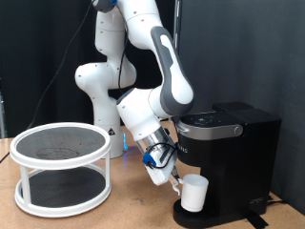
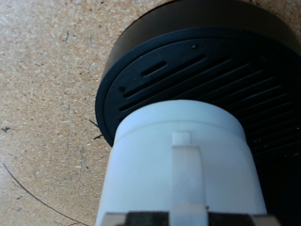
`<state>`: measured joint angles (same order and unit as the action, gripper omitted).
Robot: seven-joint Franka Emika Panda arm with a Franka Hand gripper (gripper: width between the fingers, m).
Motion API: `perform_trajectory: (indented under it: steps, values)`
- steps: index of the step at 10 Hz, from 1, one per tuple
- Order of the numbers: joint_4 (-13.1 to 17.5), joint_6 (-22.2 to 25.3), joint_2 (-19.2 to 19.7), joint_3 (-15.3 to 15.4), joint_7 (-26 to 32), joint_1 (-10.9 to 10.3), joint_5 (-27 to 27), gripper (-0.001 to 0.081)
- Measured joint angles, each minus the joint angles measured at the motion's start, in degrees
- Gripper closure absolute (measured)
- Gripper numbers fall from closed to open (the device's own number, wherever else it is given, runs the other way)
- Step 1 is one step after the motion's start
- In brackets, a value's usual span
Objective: Make a cup of coffee with the keurig machine
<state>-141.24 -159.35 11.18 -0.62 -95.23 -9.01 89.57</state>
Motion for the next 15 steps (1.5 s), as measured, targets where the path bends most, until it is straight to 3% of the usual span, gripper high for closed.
perform_trajectory:
  steps: [6,8,9,10,11,12,15]
  values:
    - [0.0,0.1,0.5,0.4,1.1,0.0,1.2,0.0780]
    - [-0.2,0.5,0.4,0.4,1.0,0.1,0.8,0.0418]
    - [-0.8,1.2,0.2,0.2,0.9,0.4,-0.5,0.0418]
    - [-2.4,3.2,-0.7,-0.5,0.2,0.9,-4.0,0.0285]
    - [-4.3,5.5,-2.2,-1.2,-0.4,1.7,-7.4,0.0285]
    - [-6.0,7.4,-3.7,-2.0,-1.5,2.3,-10.5,0.0126]
    - [-10.7,12.3,-8.8,-3.6,-0.7,4.1,-11.8,0.0074]
